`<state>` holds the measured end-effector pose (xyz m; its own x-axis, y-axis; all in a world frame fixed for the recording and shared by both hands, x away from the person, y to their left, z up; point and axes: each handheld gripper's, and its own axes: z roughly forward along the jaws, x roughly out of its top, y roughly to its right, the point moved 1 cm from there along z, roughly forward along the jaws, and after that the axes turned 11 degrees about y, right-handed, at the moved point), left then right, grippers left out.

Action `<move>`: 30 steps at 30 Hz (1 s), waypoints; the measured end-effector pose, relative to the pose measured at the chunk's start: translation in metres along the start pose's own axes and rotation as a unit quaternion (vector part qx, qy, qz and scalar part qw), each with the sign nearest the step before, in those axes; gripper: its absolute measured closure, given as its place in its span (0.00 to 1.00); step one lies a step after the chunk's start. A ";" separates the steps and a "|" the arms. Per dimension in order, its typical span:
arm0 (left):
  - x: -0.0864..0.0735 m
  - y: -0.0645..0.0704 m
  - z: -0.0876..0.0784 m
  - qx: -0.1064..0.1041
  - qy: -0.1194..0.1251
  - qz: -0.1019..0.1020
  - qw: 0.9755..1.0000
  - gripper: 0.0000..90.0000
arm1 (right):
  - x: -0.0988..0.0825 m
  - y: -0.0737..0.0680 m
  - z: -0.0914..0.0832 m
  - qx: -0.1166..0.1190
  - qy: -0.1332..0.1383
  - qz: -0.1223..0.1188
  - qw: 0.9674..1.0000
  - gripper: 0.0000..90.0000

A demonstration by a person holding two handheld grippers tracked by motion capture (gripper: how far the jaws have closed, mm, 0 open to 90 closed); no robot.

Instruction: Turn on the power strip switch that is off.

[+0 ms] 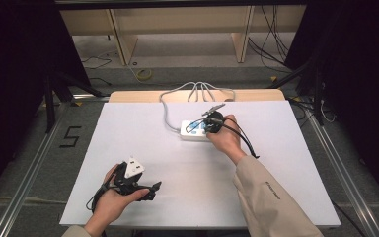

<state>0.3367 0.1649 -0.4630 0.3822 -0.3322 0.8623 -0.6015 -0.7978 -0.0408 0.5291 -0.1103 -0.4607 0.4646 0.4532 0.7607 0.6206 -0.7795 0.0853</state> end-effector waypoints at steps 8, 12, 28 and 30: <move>0.000 0.000 0.000 0.000 0.000 0.000 1.000 0.10 | -0.001 0.000 0.000 0.007 0.009 0.009 1.000 1.00; 0.000 -0.001 0.000 0.000 0.000 0.000 1.000 0.10 | 0.000 -0.002 0.001 0.010 0.014 0.005 1.000 1.00; 0.000 0.000 0.000 0.000 0.000 0.000 1.000 0.10 | 0.000 0.002 -0.010 0.011 0.038 0.012 0.999 0.93; 0.000 0.000 0.000 0.001 0.000 -0.001 1.000 0.10 | -0.001 0.003 -0.012 0.013 0.039 0.009 0.999 0.91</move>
<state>0.3368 0.1654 -0.4629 0.3828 -0.3314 0.8623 -0.5992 -0.7996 -0.0413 0.5230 -0.1185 -0.4537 0.4258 0.4027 0.8103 0.6287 -0.7757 0.0551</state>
